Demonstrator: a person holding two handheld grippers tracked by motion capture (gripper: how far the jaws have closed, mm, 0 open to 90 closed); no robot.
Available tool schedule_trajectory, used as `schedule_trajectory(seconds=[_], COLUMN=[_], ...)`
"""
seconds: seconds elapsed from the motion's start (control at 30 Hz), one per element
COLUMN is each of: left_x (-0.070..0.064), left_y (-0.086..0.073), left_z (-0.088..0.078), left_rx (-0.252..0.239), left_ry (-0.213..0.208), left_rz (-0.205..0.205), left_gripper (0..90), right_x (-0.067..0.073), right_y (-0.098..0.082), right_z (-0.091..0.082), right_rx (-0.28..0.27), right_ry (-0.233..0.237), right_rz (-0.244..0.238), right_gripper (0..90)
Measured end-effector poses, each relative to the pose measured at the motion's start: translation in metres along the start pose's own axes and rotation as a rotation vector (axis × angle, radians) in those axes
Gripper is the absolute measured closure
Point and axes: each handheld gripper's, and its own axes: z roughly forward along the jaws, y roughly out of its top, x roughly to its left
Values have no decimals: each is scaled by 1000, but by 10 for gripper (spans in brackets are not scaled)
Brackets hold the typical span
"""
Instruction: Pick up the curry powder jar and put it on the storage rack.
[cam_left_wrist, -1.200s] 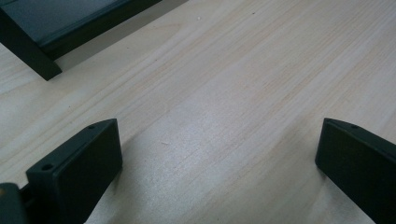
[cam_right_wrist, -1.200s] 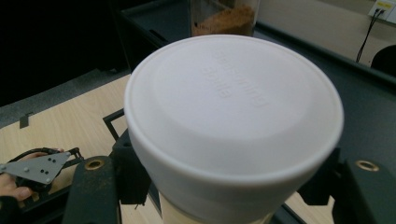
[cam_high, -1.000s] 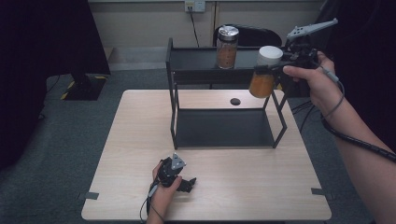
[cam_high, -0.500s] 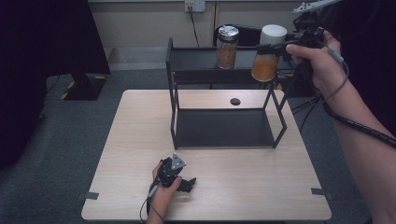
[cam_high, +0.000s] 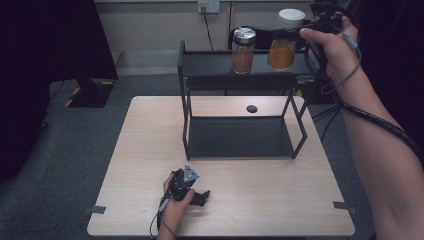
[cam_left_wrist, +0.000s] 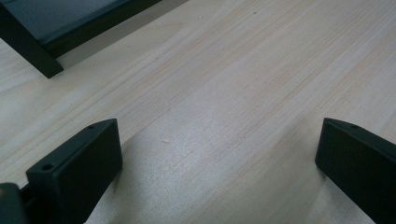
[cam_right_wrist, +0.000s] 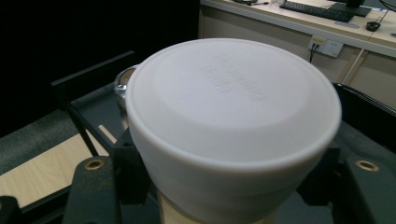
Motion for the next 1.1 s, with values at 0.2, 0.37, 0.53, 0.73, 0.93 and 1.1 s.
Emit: schedule_trajectory(seconds=[0.2,0.37,0.53,0.73,0.93,1.1], left_x=[0,-1,-1,-1,-2,-2], left_y=[0,0,0,0,-1,-1], left_z=[0,0,0,0,-1,-1], left_rx=[0,0,0,1,-1,-1], left_ry=[0,2,4,5,6,8], left_rz=[0,-2,-3,-4,-6,-8], left_gripper=[1,1,1,1,1,1], right_x=[1,1,-2,-4,-4,-5], right_y=[3,1,-1,-3,-4,-7], right_z=[14,24,29,30,33,33], right_rx=[14,30,40,43,55,44], right_ry=[-23,-28,-30,-33,-36,-32], right_rz=[-4,3,11,25,24,25], right_gripper=[346,346,346,345,345,345])
